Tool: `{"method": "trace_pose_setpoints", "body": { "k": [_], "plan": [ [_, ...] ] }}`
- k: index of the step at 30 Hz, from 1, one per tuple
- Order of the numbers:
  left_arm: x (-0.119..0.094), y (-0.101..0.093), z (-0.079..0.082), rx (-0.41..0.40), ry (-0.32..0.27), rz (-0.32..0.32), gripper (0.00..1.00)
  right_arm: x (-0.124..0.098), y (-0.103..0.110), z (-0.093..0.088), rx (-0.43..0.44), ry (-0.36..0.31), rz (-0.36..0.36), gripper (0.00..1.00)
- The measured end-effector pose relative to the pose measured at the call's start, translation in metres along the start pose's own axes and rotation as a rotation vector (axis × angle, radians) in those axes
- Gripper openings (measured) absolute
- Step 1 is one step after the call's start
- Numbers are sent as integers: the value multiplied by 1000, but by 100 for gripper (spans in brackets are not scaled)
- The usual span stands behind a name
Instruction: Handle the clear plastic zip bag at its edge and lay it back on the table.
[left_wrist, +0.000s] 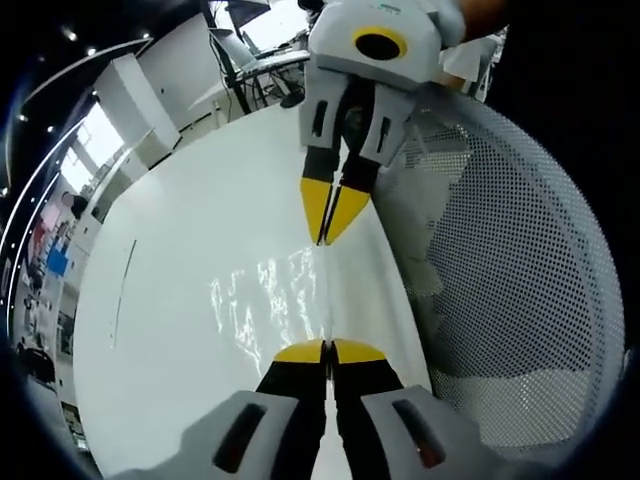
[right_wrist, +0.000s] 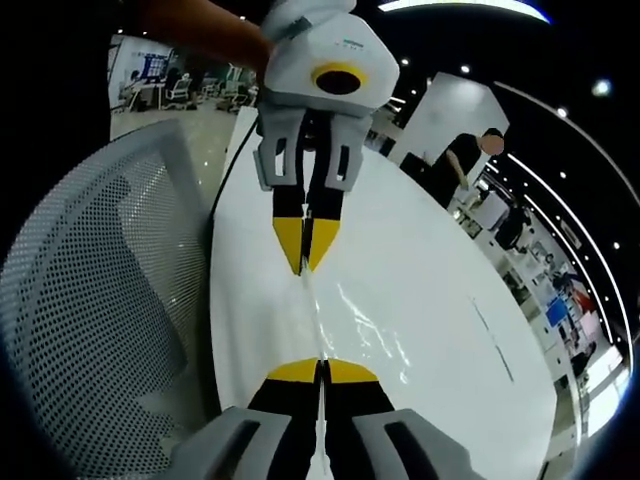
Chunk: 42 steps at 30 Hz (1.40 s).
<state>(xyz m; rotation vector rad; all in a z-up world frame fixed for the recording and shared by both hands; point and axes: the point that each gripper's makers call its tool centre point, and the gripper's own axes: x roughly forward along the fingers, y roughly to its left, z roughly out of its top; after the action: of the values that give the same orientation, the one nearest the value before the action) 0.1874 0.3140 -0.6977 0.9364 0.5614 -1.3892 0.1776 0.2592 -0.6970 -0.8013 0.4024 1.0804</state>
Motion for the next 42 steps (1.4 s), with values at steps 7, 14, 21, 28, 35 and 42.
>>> {"method": "trace_pose_setpoints", "body": {
  "k": [7, 14, 21, 28, 35, 42],
  "plan": [
    [0, -1, -2, 16, 15, 1, 0, -2, -1, 2, 45, -13, 1, 6],
    [1, 0, -4, 24, 25, 9, 0, 0, 0, 11, 55, -35, 13, 10],
    [-1, -1, 1, 15, 19, 14, 0, 4, 4, 22, 66, -58, 33, 12],
    [-1, -1, 6, 20, 14, 14, 0, 10, 6, 32, 69, -79, 44, 11],
    [0, -3, 10, 23, 17, 5, 0, 14, 11, 38, 56, -88, 59, 9],
    [0, -5, 13, 39, 12, -5, 0, 17, 12, 42, 41, -91, 75, 4]
  ]
}}
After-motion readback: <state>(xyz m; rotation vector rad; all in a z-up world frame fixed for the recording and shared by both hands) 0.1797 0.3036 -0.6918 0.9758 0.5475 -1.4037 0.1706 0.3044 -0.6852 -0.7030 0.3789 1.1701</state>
